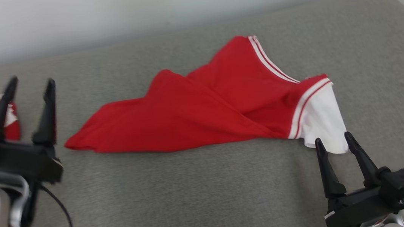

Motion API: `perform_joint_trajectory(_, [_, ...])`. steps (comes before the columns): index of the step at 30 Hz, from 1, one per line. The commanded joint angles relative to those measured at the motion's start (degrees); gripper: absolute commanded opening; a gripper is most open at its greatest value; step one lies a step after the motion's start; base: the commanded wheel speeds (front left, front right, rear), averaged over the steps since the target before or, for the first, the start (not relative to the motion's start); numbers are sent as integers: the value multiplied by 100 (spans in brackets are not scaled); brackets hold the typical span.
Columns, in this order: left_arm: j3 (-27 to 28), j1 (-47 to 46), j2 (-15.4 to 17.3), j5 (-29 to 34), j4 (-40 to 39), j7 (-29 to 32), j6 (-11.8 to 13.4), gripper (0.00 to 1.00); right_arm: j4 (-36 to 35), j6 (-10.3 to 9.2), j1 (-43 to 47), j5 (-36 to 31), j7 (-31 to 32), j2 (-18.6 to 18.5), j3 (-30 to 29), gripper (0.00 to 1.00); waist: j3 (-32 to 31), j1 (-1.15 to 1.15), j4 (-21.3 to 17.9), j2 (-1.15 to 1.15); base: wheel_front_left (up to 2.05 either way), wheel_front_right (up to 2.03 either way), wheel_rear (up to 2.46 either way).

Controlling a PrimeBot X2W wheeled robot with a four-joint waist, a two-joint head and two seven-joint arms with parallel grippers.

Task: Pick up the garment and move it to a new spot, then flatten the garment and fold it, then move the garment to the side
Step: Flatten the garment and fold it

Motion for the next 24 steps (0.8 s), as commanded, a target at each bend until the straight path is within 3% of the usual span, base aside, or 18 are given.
perform_joint_trajectory(1, [-138, -334, 222, -237, 64, 151, 8, 100, -37, -14, -109, 123, -3, 11, 44, 100, 559, -1, -577, 0, 0, 0, 0])
perform_joint_trajectory(4, [-433, -771, 613, -422, 183, 435, 8, 100, -67, -13, -192, 258, -3, 9, 80, 100, 763, -1, -824, 0, 0, 0, 0])
perform_joint_trajectory(12, [-1066, -1683, 1108, -1032, 594, 842, 9, 100, -108, -13, -321, 449, -3, 12, 161, 100, 1102, -1, -1235, 0, 0, 0, 0])
perform_joint_trajectory(24, [-2533, -2852, 1449, -1891, 1230, 1751, 8, 100, -142, -13, -538, 644, -3, 11, 262, 100, 1502, -1, -1629, 0, 0, 0, 0])
